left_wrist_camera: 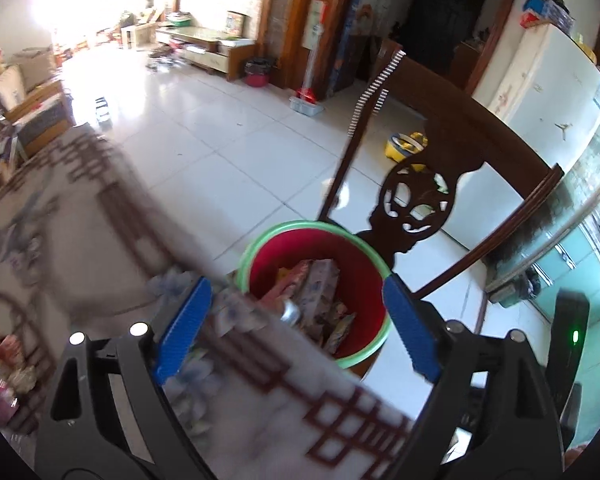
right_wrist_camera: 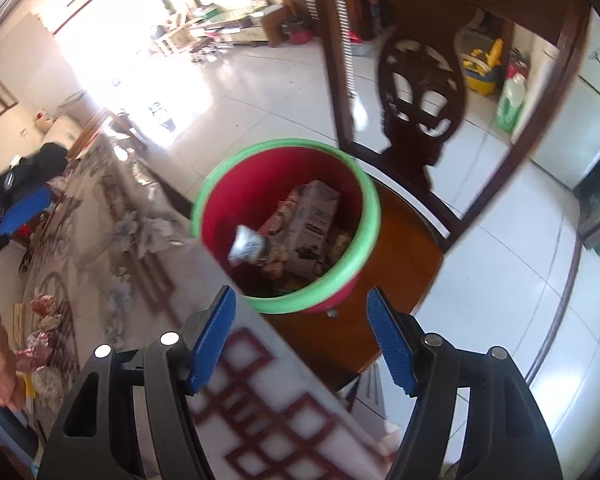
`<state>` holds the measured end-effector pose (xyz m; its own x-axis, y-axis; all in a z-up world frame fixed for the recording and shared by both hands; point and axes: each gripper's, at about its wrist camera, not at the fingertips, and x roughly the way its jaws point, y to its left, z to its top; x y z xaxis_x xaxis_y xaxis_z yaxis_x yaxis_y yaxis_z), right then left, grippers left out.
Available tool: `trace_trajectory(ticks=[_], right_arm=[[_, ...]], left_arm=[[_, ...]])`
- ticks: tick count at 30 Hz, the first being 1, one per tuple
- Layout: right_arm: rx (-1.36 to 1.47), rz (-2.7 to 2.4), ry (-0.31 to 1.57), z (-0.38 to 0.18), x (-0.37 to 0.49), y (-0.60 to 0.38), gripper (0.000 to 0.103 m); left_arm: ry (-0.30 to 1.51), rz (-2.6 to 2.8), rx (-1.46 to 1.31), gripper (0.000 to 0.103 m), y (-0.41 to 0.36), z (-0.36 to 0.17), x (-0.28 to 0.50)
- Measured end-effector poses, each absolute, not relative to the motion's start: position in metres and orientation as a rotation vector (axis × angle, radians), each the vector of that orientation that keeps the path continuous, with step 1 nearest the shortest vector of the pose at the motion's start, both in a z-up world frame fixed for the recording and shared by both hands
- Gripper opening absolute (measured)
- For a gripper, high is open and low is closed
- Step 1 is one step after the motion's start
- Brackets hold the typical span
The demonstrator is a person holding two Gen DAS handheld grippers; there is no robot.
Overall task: Collect trash
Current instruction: 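Return to the table and grasp the clear plastic water bottle with the right tool, then lower the open left tool over the pink plastic bag and close it while the right tool holds the bottle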
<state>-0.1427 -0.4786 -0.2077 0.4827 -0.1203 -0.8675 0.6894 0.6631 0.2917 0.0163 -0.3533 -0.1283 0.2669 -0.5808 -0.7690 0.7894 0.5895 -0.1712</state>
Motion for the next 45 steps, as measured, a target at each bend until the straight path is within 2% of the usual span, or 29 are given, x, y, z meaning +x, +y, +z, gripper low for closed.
trace_trajectory(ticks=[13, 22, 27, 33, 39, 41, 45], right_arm=[[0.533, -0.195, 0.998, -0.189, -0.043, -0.385, 0.066], [0.277, 0.197, 1.085, -0.177, 0.040, -0.241, 0.066], [0.056, 0.432, 1.130, -0.176, 0.092, -0.131, 0.066], [-0.205, 0.553, 1.250, -0.203, 0.142, -0.031, 0.066], [-0.323, 0.576, 1.370, -0.236, 0.158, 0.011, 0.066], [-0.351, 0.586, 1.372, -0.239, 0.152, 0.016, 0.060], [-0.326, 0.583, 1.378, -0.237, 0.119, 0.001, 0.058]], left_arm=[[1.010, -0.399, 0.051, 0.085, -0.134, -0.134, 0.050], [1.021, -0.004, -0.153, 0.085, 0.023, -0.135, 0.049], [1.028, 0.057, -0.202, 0.085, 0.073, -0.139, 0.042], [1.018, 0.077, -0.236, 0.085, 0.113, -0.148, 0.049], [0.983, 0.071, -0.293, 0.085, 0.151, -0.151, 0.065], [0.977, 0.063, -0.292, 0.085, 0.157, -0.153, 0.070], [0.971, 0.011, -0.280, 0.085, 0.156, -0.156, 0.079]])
